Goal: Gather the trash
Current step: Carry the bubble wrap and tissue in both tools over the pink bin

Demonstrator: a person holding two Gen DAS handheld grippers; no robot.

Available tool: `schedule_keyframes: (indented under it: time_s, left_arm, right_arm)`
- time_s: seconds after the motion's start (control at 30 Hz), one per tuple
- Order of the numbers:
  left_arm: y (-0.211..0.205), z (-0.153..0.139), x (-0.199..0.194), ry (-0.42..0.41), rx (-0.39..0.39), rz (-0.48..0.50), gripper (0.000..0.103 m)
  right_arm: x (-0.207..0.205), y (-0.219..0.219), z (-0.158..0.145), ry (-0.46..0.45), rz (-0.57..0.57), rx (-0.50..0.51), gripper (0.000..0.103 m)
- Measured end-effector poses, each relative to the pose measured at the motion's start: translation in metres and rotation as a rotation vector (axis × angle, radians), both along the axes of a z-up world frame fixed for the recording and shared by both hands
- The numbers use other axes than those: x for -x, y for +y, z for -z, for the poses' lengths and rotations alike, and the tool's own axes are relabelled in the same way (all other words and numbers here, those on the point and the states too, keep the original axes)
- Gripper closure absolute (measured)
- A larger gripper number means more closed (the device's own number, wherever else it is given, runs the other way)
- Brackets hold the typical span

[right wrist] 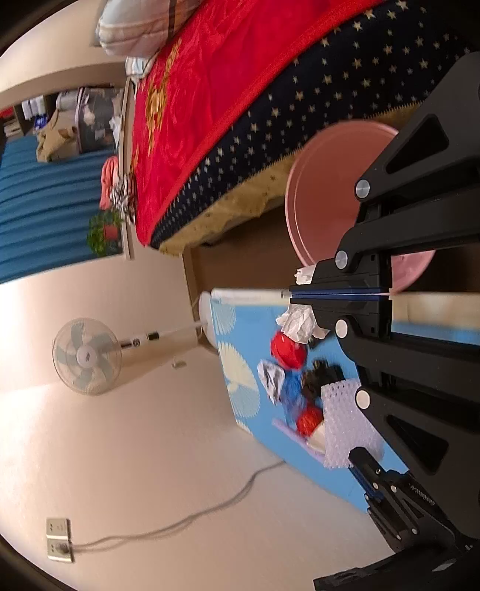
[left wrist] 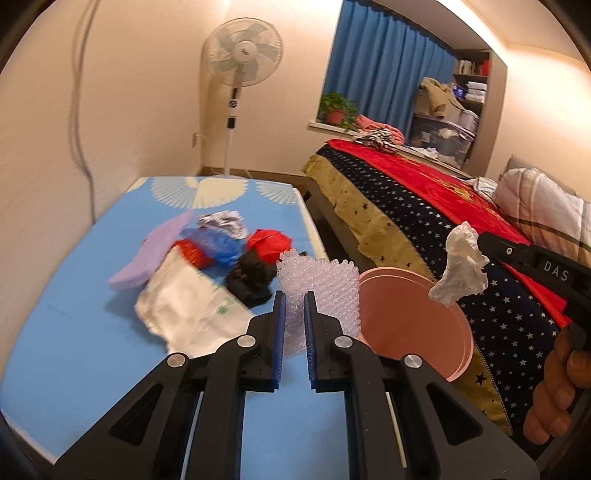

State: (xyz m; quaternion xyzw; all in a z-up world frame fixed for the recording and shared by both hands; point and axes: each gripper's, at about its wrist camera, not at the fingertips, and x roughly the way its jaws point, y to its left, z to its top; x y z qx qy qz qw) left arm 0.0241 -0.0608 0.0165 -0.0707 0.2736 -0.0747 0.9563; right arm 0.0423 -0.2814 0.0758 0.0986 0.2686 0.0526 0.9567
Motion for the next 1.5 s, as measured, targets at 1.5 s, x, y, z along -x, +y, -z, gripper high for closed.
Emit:
schedule_keyframes:
  time_s: [1.5]
  left_arm:
    - [-0.095,0.04,-0.077,0.041,-0.043,0.154,0.093]
  right_arm:
    - [-0.034,-0.064,0.03,0.06,0.243,0.027,0.103]
